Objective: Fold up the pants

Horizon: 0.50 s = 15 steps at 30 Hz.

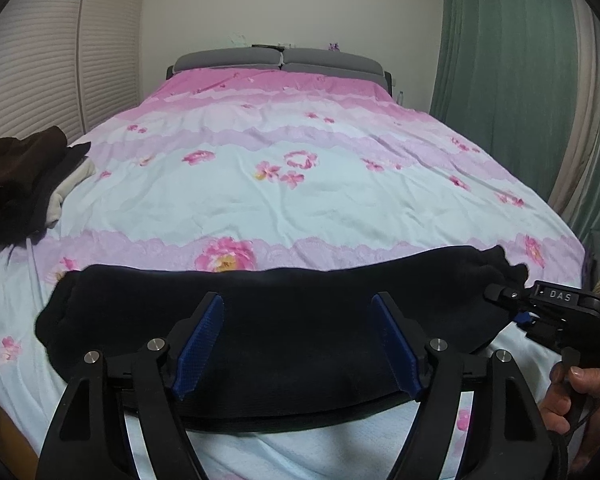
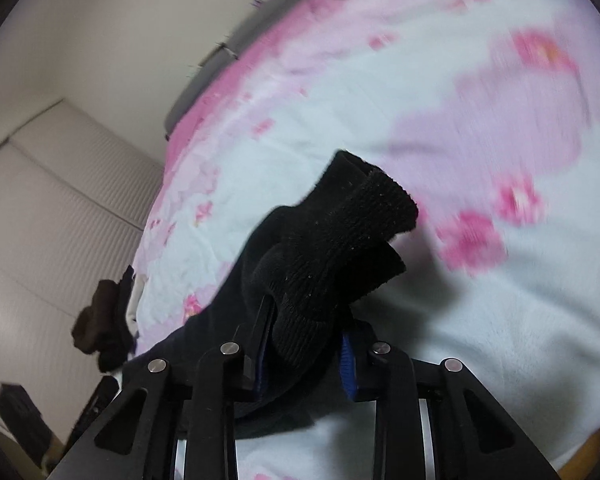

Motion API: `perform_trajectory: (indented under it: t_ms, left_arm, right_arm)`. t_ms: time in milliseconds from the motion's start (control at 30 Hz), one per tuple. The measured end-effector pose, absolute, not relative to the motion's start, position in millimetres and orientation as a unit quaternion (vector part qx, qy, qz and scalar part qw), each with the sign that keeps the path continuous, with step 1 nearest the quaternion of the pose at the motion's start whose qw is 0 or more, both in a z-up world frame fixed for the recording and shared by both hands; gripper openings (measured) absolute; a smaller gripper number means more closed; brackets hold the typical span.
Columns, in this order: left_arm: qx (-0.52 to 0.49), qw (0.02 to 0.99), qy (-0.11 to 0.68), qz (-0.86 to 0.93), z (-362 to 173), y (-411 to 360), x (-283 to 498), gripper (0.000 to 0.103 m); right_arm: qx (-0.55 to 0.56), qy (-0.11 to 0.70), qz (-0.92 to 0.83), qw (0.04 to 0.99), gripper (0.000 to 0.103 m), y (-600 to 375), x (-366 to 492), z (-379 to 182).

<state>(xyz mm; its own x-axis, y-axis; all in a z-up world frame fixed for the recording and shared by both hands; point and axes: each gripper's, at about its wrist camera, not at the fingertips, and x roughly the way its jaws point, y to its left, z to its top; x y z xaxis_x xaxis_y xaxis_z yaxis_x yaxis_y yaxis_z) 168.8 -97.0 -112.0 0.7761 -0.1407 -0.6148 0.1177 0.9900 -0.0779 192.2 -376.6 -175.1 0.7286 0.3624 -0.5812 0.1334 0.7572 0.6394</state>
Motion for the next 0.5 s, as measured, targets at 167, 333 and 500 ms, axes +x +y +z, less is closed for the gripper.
perform_trajectory:
  t_ms: [167,333,500]
  left_arm:
    - [-0.032,0.949,0.308,-0.056,-89,-69,157,0.076]
    - [-0.051,0.957,0.283,-0.023,-64,-19,137,0.079]
    - [-0.059,0.961,0.269,0.021,-48,39,115,0.081]
  right_arm:
    - [0.251,0.307,0.065,0.916,0.029,-338,180,-115]
    - [0.133,0.262,0.059,0.954,0.028,-273,171,-60]
    - [0.027,0.237,0.067,0.969,0.028,-196,167,-36]
